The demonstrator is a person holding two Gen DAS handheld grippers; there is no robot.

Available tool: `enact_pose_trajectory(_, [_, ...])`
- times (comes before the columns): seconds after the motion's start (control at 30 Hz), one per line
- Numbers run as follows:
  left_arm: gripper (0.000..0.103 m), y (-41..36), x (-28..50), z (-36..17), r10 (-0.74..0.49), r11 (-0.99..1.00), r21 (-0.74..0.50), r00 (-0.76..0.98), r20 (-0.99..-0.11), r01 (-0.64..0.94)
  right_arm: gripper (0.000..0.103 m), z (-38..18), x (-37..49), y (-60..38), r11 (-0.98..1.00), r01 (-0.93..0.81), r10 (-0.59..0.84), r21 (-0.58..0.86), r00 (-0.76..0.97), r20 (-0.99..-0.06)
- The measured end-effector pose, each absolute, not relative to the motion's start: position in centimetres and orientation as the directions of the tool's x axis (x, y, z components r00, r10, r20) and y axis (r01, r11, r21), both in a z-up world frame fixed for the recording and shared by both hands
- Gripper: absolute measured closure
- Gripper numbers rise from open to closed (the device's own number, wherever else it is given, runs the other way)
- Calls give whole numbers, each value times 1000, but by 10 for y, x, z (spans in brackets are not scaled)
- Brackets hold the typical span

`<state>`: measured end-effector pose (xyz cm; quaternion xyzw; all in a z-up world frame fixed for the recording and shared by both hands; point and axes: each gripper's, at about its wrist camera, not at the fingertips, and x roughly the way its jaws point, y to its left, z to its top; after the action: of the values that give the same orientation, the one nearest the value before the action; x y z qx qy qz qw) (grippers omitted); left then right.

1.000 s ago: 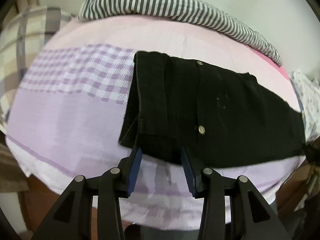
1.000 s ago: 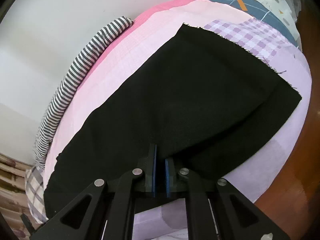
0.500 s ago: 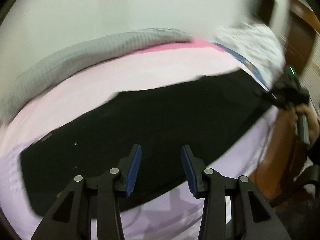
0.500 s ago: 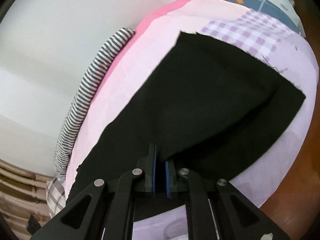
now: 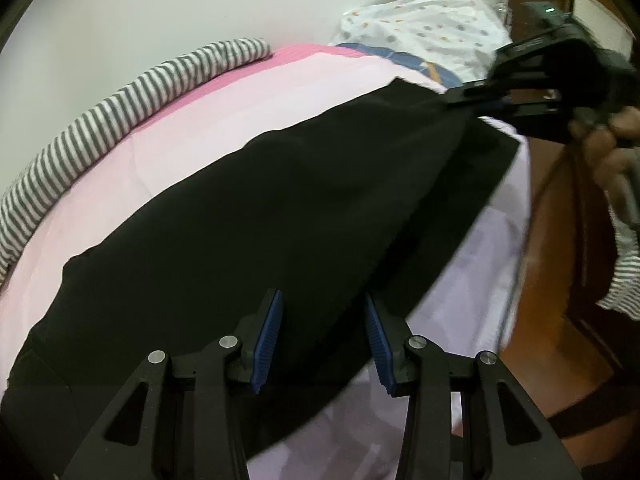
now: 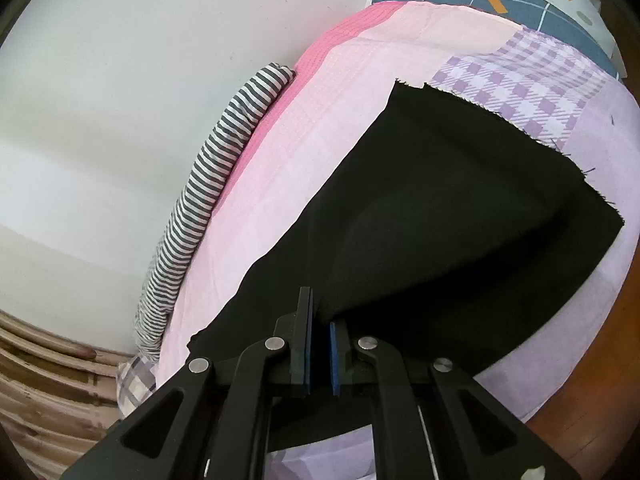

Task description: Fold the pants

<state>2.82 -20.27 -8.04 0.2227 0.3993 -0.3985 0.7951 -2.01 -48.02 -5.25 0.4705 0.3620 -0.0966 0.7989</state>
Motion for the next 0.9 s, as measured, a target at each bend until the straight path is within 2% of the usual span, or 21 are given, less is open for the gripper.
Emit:
enact_pose_trajectory(0.03, [63,-207,30,-84,-445,587,39,363,-818,808,96,-53,-22,-481,537,494,187,684,721,-667])
enact_pose_trajectory(0.07, [78,-209,32,-87,-438,593,33,357,-825,804,96,-55,-22,-481,536,495,186,684,721,-667])
enact_pose_trajectory(0.1, [88,-210,34,-89,-440,598,13,342,-831,802,94,-58,-24,-482,535,497,188,683,718,-670])
enact_pose_trajectory(0.17, [91,-208,39,-93,-439,606,-5,329,-836,796,93,-67,-29,-482,526,512,187,679,709,-680])
enact_pose_trajectory(0.37, [92,-208,36,-92,-449,603,-5,334,-829,798,86,-86,-47,-505,461,563,143,686,715,-684])
enact_pose_trajectory(0.77, [92,-206,33,-87,-451,598,7,344,-824,801,86,-85,-78,-569,378,663,-7,646,700,-714])
enact_pose_trajectory(0.83, [92,-207,33,-88,-447,597,15,347,-824,802,88,-83,-81,-577,372,671,-18,642,697,-717])
enact_pose_trajectory(0.9, [92,-208,33,-90,-443,595,17,346,-827,803,97,-81,-80,-579,389,664,-24,639,700,-714])
